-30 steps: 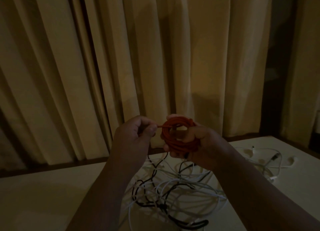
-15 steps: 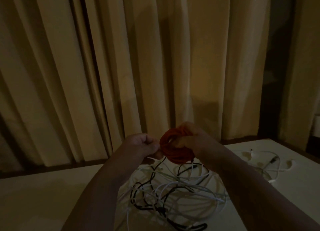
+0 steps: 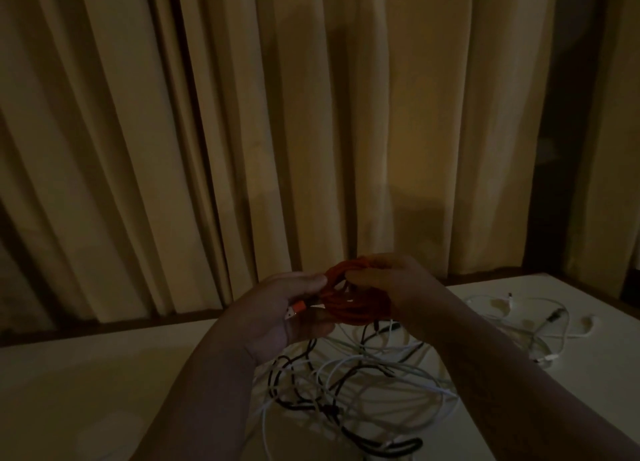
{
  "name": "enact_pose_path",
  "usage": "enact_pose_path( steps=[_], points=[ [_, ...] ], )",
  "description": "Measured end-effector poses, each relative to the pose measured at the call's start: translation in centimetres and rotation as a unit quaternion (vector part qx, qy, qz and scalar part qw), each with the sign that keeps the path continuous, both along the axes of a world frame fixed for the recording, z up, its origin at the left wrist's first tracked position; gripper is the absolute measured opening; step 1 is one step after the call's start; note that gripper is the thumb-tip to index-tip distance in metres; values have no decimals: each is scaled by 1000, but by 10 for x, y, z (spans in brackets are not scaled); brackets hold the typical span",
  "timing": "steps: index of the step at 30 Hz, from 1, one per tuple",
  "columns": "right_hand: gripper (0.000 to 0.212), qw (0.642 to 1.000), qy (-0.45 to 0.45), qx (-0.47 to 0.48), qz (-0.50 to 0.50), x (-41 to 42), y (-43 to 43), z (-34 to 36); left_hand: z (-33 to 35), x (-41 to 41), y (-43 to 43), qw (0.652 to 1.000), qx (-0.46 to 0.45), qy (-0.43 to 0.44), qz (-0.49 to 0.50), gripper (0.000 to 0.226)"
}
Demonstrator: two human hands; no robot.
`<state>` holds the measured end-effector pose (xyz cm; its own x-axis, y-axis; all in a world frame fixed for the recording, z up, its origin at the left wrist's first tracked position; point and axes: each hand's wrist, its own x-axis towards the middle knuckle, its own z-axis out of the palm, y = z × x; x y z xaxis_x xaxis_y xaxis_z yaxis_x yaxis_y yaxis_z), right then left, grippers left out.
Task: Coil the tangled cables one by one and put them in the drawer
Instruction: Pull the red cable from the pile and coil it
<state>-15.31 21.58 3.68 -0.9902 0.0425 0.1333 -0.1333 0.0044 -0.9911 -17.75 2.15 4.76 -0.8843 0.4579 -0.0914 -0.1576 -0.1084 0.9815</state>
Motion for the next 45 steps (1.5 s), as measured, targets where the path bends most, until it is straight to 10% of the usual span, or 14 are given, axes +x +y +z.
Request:
enact_pose_path(
  steps=[9,30,40,45],
  points=[
    [35,992,-20,-76,95,-2,30,-5,-11,-4,11,993,53,-75,71,20],
    [14,922,-117,63,-364,237,195,-57,-89,147,240,993,-30,-96,-55,12],
    [17,876,-93,139,-452,302,269,-102,-122,213,330,922,-217,306,-94,36],
    [22,868,-40,179,-461,298,267,-124,-132,209,336,888,-246,370,-122,39]
  ],
)
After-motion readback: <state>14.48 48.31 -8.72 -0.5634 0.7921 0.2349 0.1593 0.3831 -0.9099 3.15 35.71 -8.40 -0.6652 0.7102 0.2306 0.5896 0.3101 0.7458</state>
